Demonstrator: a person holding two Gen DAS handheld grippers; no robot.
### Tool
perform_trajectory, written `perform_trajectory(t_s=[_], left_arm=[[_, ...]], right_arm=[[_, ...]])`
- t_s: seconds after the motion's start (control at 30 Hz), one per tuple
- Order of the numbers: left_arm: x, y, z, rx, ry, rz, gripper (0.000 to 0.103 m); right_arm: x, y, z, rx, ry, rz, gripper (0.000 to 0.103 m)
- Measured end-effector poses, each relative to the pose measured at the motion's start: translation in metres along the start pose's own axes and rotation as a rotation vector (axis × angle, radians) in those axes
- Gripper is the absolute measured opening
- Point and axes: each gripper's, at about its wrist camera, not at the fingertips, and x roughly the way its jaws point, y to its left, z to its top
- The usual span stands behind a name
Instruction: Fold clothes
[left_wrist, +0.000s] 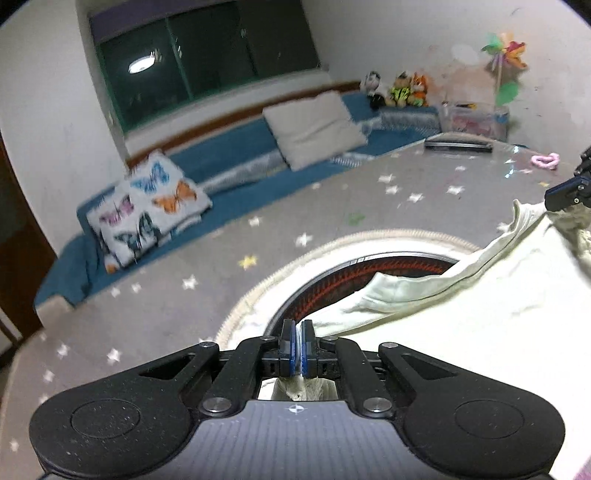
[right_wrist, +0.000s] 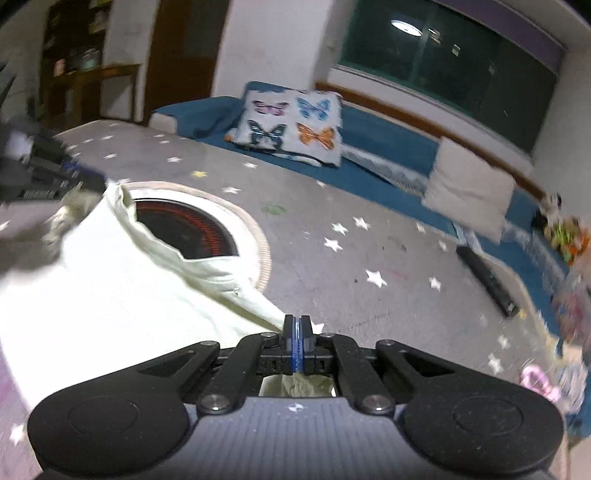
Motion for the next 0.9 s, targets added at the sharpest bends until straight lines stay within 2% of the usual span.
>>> perform_trajectory(t_s=[0.1,0.23,0.37,0.5,0.57,0.9], left_arm=[[0.016,0.006,-0.003,-0.055,0.024,-0.002,0.008],[0.014,0.019,0.0,-0.124,0.014,-0.001,0.027],[-0.005,0.035,-0.002,-0.167,-0.022,0.042,0.045],[-0.025,0.048,-0.005,-0.21,-0.058,0.071,0.045],[-0.036,0.047,-0.009,-0.218,-0.063,0.034,0.043],[-0.021,0.021,-0.024,-0.167,0.017,-0.033,0.029]], right_arm=[[0.02,-0.013,-0.004,0.091,0.018,-0.01,0.003],[0.023,-0.027,-0.01,0.199,0.015,0.004,0.006],[0.014,-0.026,-0.008,0.213,-0.009,0.061,0.007],[0.01,-0.015,-0.007,0.22,0.007,0.151,0.007],[0.014,-0.008,-0.009,0.213,0.027,0.17,0.007],[0.039,-0.021,-0.017,0.273,0.073,0.122,0.007]])
